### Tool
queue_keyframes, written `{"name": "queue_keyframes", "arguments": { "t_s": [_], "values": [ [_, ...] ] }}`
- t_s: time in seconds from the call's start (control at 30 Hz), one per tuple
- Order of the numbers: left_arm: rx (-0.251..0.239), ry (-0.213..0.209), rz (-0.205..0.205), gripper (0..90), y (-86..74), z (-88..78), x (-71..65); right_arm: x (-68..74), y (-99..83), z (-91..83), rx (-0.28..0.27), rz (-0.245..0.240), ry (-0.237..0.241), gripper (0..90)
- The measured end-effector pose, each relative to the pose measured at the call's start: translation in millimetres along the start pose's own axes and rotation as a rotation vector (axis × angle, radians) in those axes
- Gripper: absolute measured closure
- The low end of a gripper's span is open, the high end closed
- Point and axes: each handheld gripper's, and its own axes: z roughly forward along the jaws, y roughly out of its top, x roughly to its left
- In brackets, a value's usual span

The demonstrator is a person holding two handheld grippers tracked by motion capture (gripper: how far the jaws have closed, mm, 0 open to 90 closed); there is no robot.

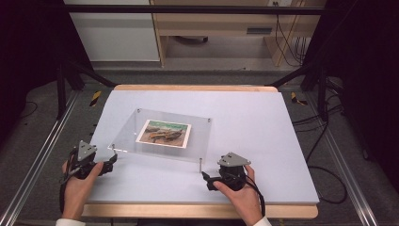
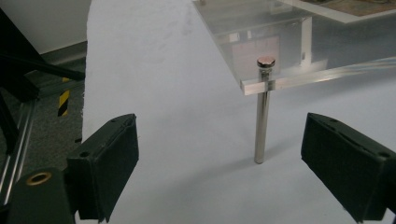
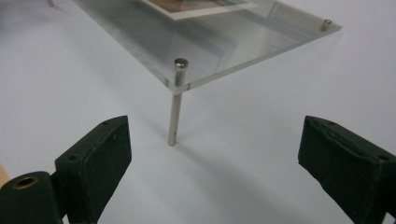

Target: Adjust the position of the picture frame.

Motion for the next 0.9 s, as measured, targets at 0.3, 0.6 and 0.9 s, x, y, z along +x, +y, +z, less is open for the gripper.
{"name": "queue_keyframes", "arguments": {
  "t_s": [0.3, 0.6, 0.9],
  "values": [
    [-0.016, 0.048, 0.048, 11.3, -0.9, -1.3, 0.7, 7.8, -5.7, 8.5, 0.023, -0.068, -0.016, 25.4],
    [-0.069, 0.001, -0.014, 9.6, -1.6, -2.6, 2.0, 14.1, -8.9, 11.3, -0.019, -0.081, 0.004, 28.4],
    [-0.092, -0.111, -0.049, 6.0, 1.6, 0.7, -8.2, 14.2, -7.6, 12.4, -0.039, -0.017, 0.028, 28.1]
  ]
}}
